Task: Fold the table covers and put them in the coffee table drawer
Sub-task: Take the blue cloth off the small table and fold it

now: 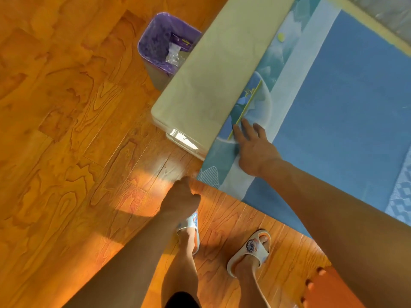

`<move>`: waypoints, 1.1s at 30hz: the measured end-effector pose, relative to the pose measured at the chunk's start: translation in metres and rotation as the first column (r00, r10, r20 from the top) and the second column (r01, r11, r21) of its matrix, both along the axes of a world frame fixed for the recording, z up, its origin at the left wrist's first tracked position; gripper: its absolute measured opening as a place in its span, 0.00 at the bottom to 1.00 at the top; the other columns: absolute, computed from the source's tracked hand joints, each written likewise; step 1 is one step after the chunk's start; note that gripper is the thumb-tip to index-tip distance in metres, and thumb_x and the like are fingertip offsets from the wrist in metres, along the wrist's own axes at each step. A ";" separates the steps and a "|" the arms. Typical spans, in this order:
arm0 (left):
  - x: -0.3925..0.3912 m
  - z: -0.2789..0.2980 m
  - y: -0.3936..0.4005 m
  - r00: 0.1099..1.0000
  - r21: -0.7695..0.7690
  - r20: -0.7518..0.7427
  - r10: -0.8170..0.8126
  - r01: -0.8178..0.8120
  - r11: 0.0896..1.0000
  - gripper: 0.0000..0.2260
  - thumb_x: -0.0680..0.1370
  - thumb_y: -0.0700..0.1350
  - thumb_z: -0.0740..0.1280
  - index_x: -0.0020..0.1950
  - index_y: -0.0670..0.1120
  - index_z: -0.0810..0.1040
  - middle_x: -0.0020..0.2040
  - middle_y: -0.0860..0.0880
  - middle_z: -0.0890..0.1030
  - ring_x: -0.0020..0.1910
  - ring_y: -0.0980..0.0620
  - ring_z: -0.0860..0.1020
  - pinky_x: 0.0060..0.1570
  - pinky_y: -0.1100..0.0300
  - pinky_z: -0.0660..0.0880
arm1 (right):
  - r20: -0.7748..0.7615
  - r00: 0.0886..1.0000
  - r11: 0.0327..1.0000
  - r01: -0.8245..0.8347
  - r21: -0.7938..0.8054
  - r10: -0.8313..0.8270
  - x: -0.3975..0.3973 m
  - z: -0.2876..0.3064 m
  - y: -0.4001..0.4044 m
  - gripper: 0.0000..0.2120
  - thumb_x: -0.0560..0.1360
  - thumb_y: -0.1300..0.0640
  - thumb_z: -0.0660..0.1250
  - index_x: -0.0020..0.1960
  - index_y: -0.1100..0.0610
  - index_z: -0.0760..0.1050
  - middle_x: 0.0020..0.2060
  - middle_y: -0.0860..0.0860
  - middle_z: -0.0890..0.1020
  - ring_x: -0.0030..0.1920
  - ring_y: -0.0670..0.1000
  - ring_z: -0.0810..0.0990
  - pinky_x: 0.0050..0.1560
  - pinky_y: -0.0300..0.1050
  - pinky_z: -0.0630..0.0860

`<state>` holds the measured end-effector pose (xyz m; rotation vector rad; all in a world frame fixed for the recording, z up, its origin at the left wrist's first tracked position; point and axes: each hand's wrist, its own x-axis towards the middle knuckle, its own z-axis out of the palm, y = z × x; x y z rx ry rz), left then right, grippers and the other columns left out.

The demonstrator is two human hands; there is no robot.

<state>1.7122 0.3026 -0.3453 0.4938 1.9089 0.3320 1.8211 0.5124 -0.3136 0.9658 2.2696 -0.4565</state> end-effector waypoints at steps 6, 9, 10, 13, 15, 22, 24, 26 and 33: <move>-0.003 -0.015 0.039 0.785 0.137 0.407 0.468 -0.558 0.818 0.24 0.79 0.50 0.71 0.73 0.48 0.70 0.67 0.50 0.77 0.64 0.50 0.77 0.64 0.51 0.74 | -0.304 0.951 0.998 0.059 -0.012 -0.060 0.019 -0.002 -0.015 0.34 0.77 0.58 0.65 0.80 0.58 0.58 0.80 0.61 0.54 0.79 0.64 0.51 0.80 0.56 0.50; -0.002 -0.019 0.048 0.825 0.156 0.353 0.442 -0.518 0.841 0.09 0.81 0.46 0.70 0.55 0.42 0.81 0.52 0.43 0.84 0.55 0.42 0.82 0.54 0.47 0.78 | -0.596 0.769 0.950 0.311 0.031 -0.232 0.069 0.004 -0.058 0.20 0.75 0.59 0.64 0.67 0.58 0.74 0.67 0.57 0.74 0.66 0.59 0.71 0.67 0.52 0.70; -0.002 -0.019 0.047 0.823 0.153 0.348 0.449 -0.522 0.839 0.07 0.81 0.45 0.69 0.51 0.41 0.82 0.50 0.43 0.84 0.53 0.42 0.82 0.52 0.48 0.78 | -0.635 0.682 0.889 0.457 -0.017 -0.362 0.089 0.007 -0.076 0.12 0.77 0.60 0.63 0.60 0.57 0.77 0.58 0.53 0.77 0.58 0.55 0.75 0.59 0.49 0.74; 0.007 -0.010 0.041 0.645 0.069 0.498 0.580 -0.696 0.715 0.07 0.80 0.45 0.68 0.53 0.42 0.80 0.50 0.44 0.84 0.53 0.46 0.82 0.48 0.54 0.80 | -0.404 0.375 0.498 0.827 -0.262 -0.834 0.133 0.017 -0.133 0.08 0.81 0.54 0.63 0.43 0.52 0.74 0.39 0.47 0.77 0.40 0.50 0.76 0.38 0.48 0.73; 0.023 -0.001 0.034 0.392 -0.113 0.646 0.655 -0.800 0.590 0.13 0.79 0.46 0.69 0.62 0.44 0.78 0.57 0.45 0.84 0.57 0.47 0.82 0.54 0.52 0.80 | -0.090 0.122 0.150 0.869 -0.471 -0.988 0.145 0.012 -0.161 0.09 0.81 0.48 0.64 0.46 0.50 0.76 0.41 0.48 0.82 0.41 0.50 0.81 0.43 0.50 0.79; 0.076 -0.007 0.033 0.365 -0.165 0.628 0.687 -0.801 0.576 0.16 0.82 0.41 0.66 0.69 0.46 0.75 0.55 0.48 0.86 0.53 0.51 0.85 0.51 0.53 0.82 | 0.545 -0.711 -0.636 -0.177 -0.751 -0.445 0.117 -0.015 -0.154 0.19 0.79 0.45 0.68 0.66 0.53 0.76 0.62 0.52 0.82 0.64 0.56 0.79 0.71 0.59 0.68; 0.082 -0.005 0.036 0.449 -0.085 0.579 0.681 -0.797 0.598 0.11 0.83 0.40 0.64 0.65 0.46 0.76 0.50 0.49 0.87 0.47 0.53 0.86 0.44 0.58 0.83 | 0.561 -0.755 -0.600 -0.285 -0.747 -0.339 0.114 -0.020 -0.150 0.11 0.80 0.52 0.68 0.60 0.55 0.79 0.54 0.53 0.86 0.55 0.55 0.85 0.65 0.57 0.74; 0.082 0.002 0.036 0.494 -0.028 0.546 0.677 -0.796 0.604 0.11 0.83 0.39 0.64 0.64 0.46 0.76 0.52 0.48 0.87 0.49 0.51 0.86 0.44 0.59 0.83 | 0.523 -0.808 -0.581 -0.295 -0.759 -0.272 0.123 -0.024 -0.147 0.10 0.79 0.59 0.69 0.60 0.55 0.79 0.53 0.53 0.86 0.52 0.53 0.86 0.64 0.56 0.76; 0.093 0.017 0.040 0.485 0.025 0.515 0.707 -0.833 0.553 0.17 0.83 0.41 0.64 0.72 0.48 0.73 0.64 0.48 0.83 0.60 0.50 0.83 0.56 0.55 0.81 | 0.392 -0.899 -0.480 -0.261 -0.837 -0.196 0.257 -0.039 -0.138 0.16 0.79 0.62 0.67 0.66 0.59 0.75 0.54 0.54 0.85 0.50 0.52 0.87 0.43 0.45 0.84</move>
